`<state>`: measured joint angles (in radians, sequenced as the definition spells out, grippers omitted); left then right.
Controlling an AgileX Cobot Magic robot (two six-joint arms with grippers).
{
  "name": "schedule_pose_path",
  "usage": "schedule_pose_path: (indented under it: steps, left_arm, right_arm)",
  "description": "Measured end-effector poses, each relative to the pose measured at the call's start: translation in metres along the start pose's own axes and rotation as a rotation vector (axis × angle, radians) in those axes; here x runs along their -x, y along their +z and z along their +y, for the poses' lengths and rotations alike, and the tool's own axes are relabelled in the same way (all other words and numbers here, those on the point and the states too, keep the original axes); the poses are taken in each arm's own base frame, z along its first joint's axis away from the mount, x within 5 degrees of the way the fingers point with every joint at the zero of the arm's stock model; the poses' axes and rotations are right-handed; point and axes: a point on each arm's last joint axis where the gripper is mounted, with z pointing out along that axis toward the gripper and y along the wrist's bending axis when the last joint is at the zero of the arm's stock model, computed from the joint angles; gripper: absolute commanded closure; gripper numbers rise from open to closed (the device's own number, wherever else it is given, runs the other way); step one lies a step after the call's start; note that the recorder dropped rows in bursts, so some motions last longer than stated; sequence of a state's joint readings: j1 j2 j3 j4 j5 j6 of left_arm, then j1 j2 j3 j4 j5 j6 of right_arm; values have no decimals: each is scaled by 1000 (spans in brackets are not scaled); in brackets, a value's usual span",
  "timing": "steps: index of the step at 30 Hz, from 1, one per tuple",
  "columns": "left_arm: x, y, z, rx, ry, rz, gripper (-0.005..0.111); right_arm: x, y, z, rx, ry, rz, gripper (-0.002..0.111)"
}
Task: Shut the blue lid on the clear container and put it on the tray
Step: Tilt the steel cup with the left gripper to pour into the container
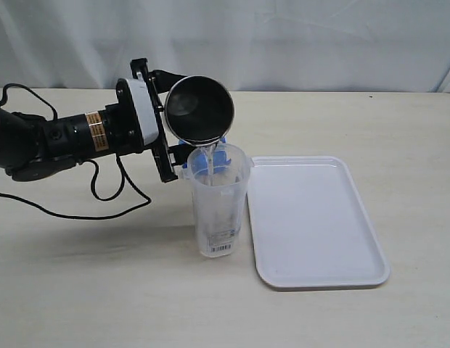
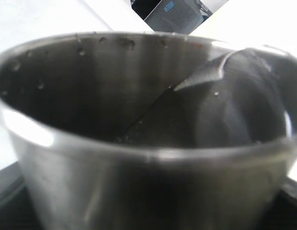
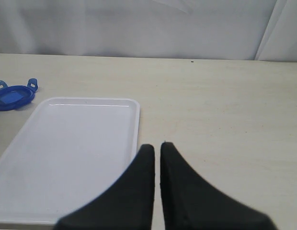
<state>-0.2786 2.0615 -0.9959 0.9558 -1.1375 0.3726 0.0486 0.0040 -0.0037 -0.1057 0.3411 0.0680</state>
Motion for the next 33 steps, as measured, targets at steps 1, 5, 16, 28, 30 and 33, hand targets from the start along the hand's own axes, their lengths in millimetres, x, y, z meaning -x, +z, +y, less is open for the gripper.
schedule_pose_path:
  steps: [1, 5, 16, 28, 30, 33]
  left_arm:
    - [0, 0, 1, 6, 0, 2, 107]
    - [0, 0, 1, 12, 11, 5, 107]
    - [-1, 0, 1, 14, 29, 6, 107]
    - [-1, 0, 1, 14, 85, 6, 107]
    - [-1, 0, 1, 14, 116, 6, 107]
    - [-1, 0, 1, 14, 132, 7, 107]
  right_arm:
    - [0, 0, 0, 0, 0, 0, 104]
    - [0, 0, 0, 0, 0, 0, 104]
    - [0, 0, 0, 0, 0, 0, 104]
    - [0, 0, 0, 0, 0, 0, 104]
    - [0, 0, 0, 0, 0, 0, 104]
    - [0, 0, 0, 0, 0, 0, 104]
